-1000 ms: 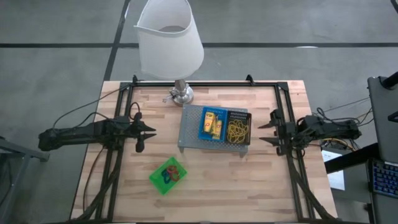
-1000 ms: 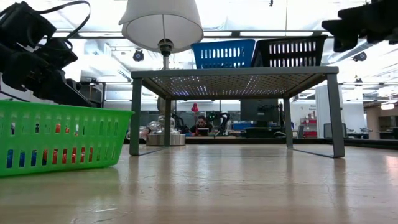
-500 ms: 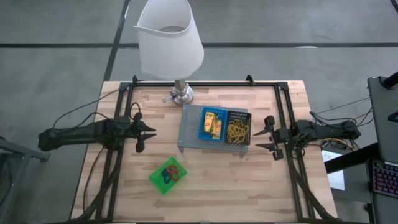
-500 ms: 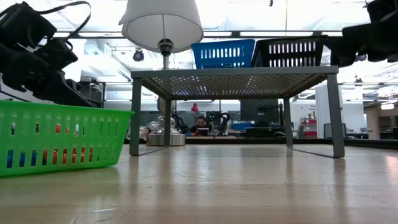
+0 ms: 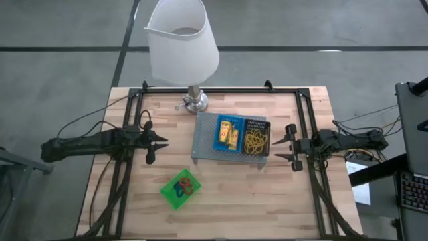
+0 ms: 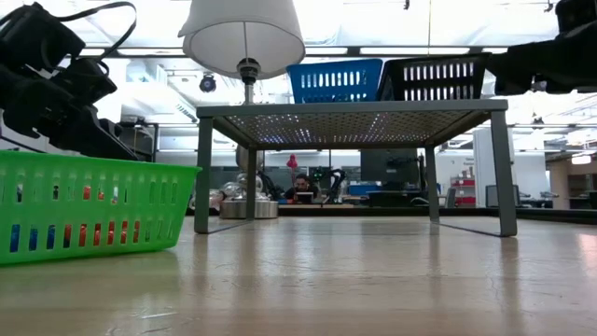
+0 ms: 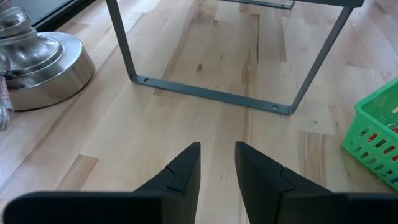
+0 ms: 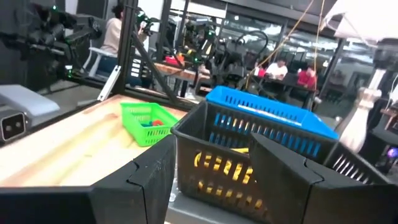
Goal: Pick & Place Office Desk Supplies
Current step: Put the green basket on the shelf
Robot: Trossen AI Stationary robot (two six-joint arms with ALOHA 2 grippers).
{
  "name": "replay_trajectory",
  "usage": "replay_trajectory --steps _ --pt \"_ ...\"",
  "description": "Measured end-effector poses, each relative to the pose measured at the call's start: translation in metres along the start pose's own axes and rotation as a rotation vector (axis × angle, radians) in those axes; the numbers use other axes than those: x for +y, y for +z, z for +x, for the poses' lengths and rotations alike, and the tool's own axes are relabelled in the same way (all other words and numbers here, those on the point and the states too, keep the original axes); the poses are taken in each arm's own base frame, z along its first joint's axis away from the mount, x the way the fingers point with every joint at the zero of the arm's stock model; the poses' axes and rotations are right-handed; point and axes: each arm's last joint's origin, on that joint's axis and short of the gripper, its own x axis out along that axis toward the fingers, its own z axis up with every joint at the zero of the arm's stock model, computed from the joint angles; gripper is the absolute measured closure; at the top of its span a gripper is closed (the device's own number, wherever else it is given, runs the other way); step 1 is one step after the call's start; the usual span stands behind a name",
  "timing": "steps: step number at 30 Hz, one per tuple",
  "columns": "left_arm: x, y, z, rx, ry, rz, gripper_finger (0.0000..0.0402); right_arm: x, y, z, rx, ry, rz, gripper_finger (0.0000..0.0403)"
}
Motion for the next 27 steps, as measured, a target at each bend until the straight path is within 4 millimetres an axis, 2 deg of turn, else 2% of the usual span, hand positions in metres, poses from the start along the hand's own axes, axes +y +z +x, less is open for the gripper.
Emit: replay_trajectory --steps 5,13,27 --pt "0.0 0.0 0.0 0.0 0.0 0.0 0.0295 0.0011 -0.0042 0.0007 0.011 0.008 -0.044 0.0202" --pt "0.0 0.0 0.0 0.0 0.0 0.0 0.0295 0.0045 -0.0053 0.0009 -0.001 0.118 -0.159 0.0202" --pt "0.0 0.0 0.0 0.0 0.0 0.0 0.0295 0.0045 -0.0053 0.0009 0.0 0.12 -0.136 0.0202"
